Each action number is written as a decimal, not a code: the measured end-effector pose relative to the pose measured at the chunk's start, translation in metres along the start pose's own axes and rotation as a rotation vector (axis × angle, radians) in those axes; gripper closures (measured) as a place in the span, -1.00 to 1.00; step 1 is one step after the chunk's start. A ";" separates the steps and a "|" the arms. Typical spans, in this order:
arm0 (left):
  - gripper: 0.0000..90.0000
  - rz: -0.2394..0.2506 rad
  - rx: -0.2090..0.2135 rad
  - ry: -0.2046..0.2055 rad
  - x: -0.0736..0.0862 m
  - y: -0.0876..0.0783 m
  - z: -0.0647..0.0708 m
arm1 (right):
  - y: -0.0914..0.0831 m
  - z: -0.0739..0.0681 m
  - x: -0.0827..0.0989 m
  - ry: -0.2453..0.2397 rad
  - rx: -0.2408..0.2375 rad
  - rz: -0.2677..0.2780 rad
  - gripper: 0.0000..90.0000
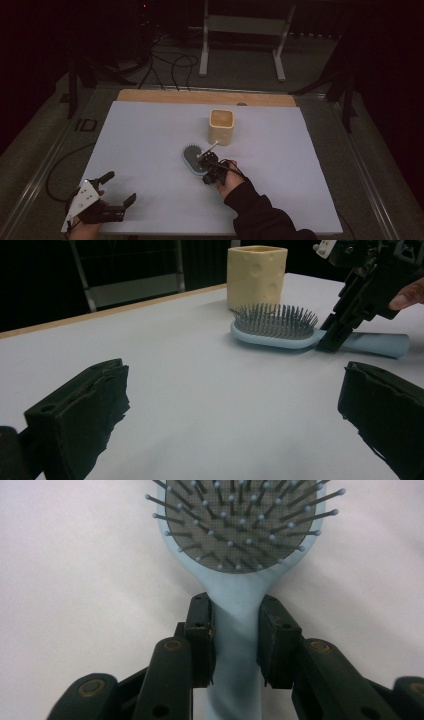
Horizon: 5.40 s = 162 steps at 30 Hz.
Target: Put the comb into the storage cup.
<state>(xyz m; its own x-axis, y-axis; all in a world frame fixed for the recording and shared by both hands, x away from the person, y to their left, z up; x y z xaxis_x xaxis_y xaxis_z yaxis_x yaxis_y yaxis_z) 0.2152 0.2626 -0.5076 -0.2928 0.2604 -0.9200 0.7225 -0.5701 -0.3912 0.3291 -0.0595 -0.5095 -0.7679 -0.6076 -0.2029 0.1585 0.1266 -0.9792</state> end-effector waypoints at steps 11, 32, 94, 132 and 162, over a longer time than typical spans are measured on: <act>-1.00 0.002 0.000 -0.002 0.000 0.000 0.000 | -0.022 0.001 -0.004 0.002 -0.025 0.114 0.56; -1.00 -0.006 0.001 -0.003 0.001 0.001 0.000 | -0.070 0.016 -0.002 -0.002 -0.060 0.409 0.56; -1.00 -0.006 0.008 -0.013 0.002 0.001 -0.001 | -0.121 0.115 -0.081 0.076 -0.048 0.871 0.56; -1.00 -0.010 0.012 -0.015 0.002 0.002 -0.001 | -0.081 0.141 -0.100 -0.085 -0.118 1.032 0.56; -1.00 -0.022 0.016 -0.011 0.003 0.005 0.000 | -0.041 0.144 -0.080 -0.108 -0.121 1.032 0.56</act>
<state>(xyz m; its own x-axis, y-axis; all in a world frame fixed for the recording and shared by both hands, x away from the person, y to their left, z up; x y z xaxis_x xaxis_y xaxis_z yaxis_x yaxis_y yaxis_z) 0.2176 0.2606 -0.5124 -0.3152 0.2643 -0.9115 0.7060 -0.5765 -0.4113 0.4732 -0.1290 -0.4533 -0.2342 -0.2251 -0.9458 0.6380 0.6984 -0.3242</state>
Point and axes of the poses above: each handheld gripper's, and its own axes: y roughly forward along the jaws, x roughly out of its underside, z roughly to its right, the point moved 2 cm from there along y, roughly forward along the jaws, and after that the axes turned 7 degrees about -z, right-handed, at the moved point
